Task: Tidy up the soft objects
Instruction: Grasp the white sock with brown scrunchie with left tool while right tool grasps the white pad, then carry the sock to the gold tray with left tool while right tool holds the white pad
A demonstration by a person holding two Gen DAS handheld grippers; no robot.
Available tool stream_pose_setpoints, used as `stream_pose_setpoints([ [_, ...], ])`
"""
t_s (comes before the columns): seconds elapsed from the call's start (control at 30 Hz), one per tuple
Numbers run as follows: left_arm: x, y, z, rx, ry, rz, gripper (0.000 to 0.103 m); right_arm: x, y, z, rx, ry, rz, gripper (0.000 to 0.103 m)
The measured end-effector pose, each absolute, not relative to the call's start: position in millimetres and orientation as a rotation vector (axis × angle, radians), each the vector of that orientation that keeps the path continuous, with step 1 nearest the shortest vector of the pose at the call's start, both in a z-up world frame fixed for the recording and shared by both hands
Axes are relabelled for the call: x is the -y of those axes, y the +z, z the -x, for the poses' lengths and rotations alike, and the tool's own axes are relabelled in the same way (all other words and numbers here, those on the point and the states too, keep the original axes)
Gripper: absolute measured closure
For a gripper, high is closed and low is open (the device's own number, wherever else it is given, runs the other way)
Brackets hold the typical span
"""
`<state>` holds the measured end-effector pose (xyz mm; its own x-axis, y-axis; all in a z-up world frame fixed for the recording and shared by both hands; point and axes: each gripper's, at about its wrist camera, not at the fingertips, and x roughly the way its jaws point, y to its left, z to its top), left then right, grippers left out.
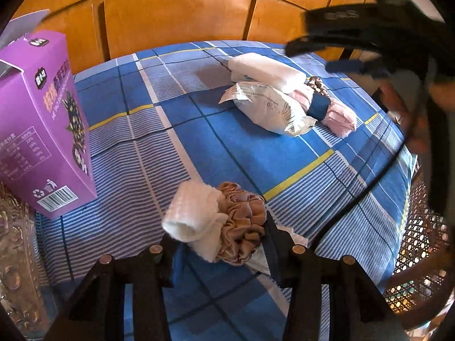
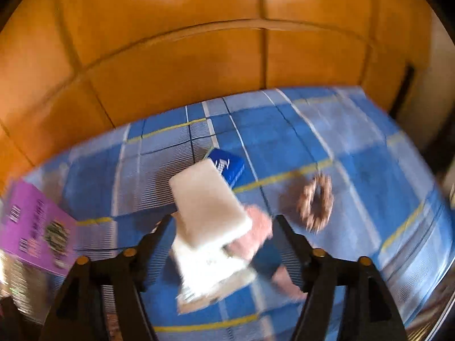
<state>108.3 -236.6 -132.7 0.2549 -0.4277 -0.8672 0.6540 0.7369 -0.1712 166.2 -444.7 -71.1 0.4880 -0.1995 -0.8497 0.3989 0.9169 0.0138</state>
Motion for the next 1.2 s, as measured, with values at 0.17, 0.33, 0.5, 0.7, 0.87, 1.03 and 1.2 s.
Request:
stream_pose_setpoints([
  [0.17,234.4,-133.8,-109.7,-1.083,-0.745,-0.217,0.056,437.4,-93.2,-206.2,-1.138,-0.283,-0.074,0.026],
  [0.33,234.8,-134.9,-110.6,-1.077,-0.743,-0.214,0.056,442.1,-114.2,-221.9,-1.214,-0.295,-0.055,0.026],
  [0.5,233.1,-135.0,-109.5,-1.069,-0.742,-0.213,0.056,447.5,-111.4,-211.6,-1.179,-0.301,-0.139,0.046],
  [0.7,235.0,-132.9,-112.5,-1.082,-0.743,-0.220,0.057,441.7,-77.9,-172.1,-1.018,-0.285,-0.319,0.044],
  [0.87,245.8,-126.8,-118.0,-1.094,-0.721,-0.271,0.060,443.0,-89.0,-148.3,-1.042,-0.368,-0.381,0.044],
  [1.03,256.7,-104.2,-135.6,-1.056,-0.692,-0.276,0.060,459.7,-86.7,-138.7,-0.998,-0.428,-0.448,0.044],
  [1.2,272.6,-66.7,-168.9,-0.997,-0.678,-0.269,0.060,460.5,-84.5,-140.6,-0.983,-0.420,-0.440,0.044],
])
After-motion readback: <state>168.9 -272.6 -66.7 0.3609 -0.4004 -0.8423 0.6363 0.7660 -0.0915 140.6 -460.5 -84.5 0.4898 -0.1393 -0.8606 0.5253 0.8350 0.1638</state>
